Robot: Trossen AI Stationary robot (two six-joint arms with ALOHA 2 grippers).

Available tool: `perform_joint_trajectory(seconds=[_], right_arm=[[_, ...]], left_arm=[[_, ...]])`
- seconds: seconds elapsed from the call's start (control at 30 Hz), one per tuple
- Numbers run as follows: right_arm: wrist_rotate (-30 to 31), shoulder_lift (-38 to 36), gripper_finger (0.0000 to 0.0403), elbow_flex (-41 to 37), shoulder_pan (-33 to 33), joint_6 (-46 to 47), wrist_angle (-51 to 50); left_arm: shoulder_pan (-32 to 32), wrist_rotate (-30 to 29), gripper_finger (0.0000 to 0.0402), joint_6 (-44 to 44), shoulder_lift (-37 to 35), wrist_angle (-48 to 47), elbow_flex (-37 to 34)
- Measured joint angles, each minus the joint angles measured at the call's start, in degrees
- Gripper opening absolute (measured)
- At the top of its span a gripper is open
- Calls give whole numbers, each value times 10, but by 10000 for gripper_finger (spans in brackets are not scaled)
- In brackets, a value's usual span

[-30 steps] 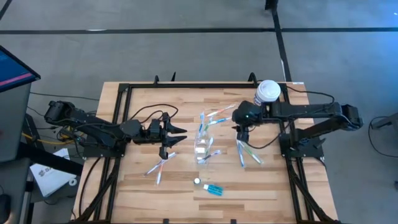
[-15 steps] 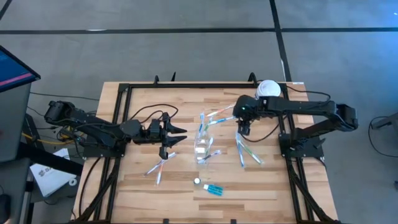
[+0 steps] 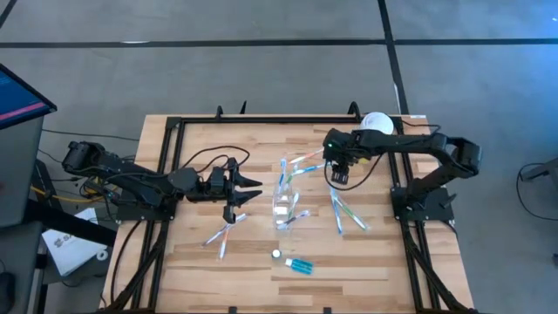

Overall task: Pick & Place toothbrushing station
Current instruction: Put the top blue toothbrush into the transparent organizer

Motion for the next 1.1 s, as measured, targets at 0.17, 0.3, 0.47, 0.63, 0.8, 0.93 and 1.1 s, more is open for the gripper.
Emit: perform_joint_trajectory(seconds=[0.17, 0.3, 0.47, 0.63, 0.8, 0.93, 1.1], right_arm=[[1, 33, 171, 0, -25, -20, 10], [2, 46, 156, 0, -42, -25, 24], [2, 46, 142, 0, -54, -50, 41], [0, 46, 134, 0, -63, -61, 60], [-1, 46, 137, 0, -63, -65, 81], [-32, 46, 143, 0, -61, -65, 79], [-76, 46, 150, 0, -53, -76, 83]], left_arm=[[0, 0, 102, 0, 0, 0, 0], [0, 0, 102, 0, 0, 0, 0], [0, 0, 102, 0, 0, 0, 0], [0, 0, 102, 0, 0, 0, 0], [0, 0, 102, 0, 0, 0, 0], [0, 0, 102, 0, 0, 0, 0], [0, 0, 102, 7, 0, 0, 0]])
